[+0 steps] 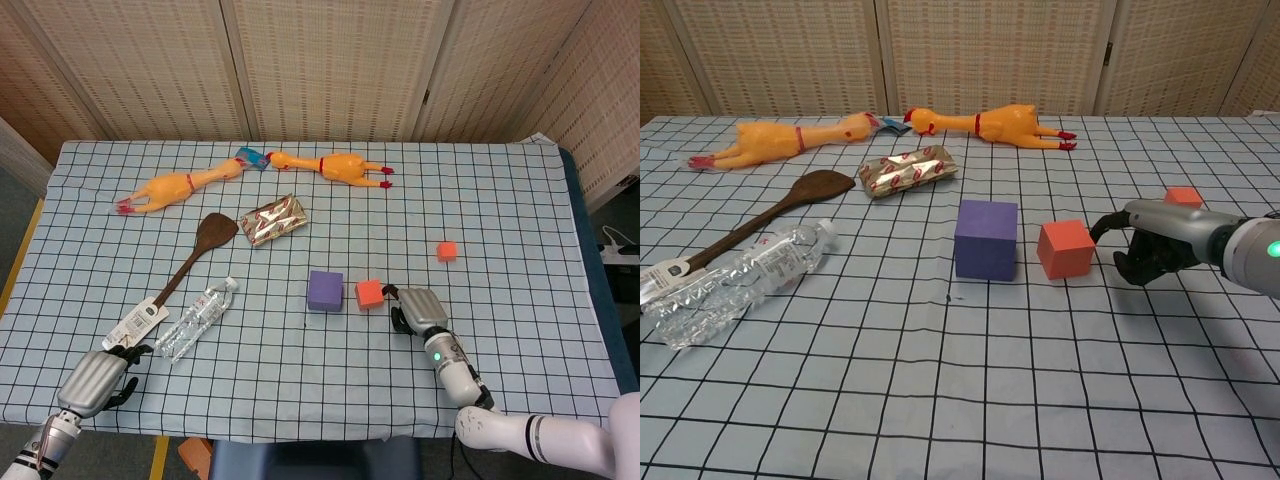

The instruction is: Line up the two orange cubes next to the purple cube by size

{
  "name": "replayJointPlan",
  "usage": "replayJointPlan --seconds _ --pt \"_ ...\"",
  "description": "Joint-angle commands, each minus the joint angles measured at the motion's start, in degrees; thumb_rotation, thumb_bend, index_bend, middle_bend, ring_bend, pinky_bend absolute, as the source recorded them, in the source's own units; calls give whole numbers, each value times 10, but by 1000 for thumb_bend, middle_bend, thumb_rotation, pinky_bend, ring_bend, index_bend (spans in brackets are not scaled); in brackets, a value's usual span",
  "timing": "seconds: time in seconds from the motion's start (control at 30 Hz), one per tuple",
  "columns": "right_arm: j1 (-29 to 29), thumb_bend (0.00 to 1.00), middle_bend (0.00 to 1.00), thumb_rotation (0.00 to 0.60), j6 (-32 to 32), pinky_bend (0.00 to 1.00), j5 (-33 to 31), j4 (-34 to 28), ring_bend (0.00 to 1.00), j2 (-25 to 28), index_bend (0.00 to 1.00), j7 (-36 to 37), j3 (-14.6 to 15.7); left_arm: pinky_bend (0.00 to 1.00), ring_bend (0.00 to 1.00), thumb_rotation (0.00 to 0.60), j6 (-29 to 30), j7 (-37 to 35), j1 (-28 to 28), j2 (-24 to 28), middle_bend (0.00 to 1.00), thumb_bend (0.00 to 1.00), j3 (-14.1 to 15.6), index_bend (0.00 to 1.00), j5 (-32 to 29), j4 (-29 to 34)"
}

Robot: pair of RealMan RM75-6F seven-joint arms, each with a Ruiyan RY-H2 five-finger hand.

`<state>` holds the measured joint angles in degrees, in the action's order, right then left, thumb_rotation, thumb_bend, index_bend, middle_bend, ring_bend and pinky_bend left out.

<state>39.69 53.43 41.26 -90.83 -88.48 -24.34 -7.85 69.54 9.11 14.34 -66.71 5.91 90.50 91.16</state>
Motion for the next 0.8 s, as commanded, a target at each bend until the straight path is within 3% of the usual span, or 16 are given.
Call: replayJointPlan --seconds 0.03,0.8 --pt "1 659 937 600 -1 970 2 1 867 -2 260 2 1 606 367 600 0 0 0 0 395 480 0 261 0 0" --pt "-1 659 937 600 0 970 26 2 868 -15 260 25 7 607 369 600 -1 -1 0 1 400 481 0 268 -1 1"
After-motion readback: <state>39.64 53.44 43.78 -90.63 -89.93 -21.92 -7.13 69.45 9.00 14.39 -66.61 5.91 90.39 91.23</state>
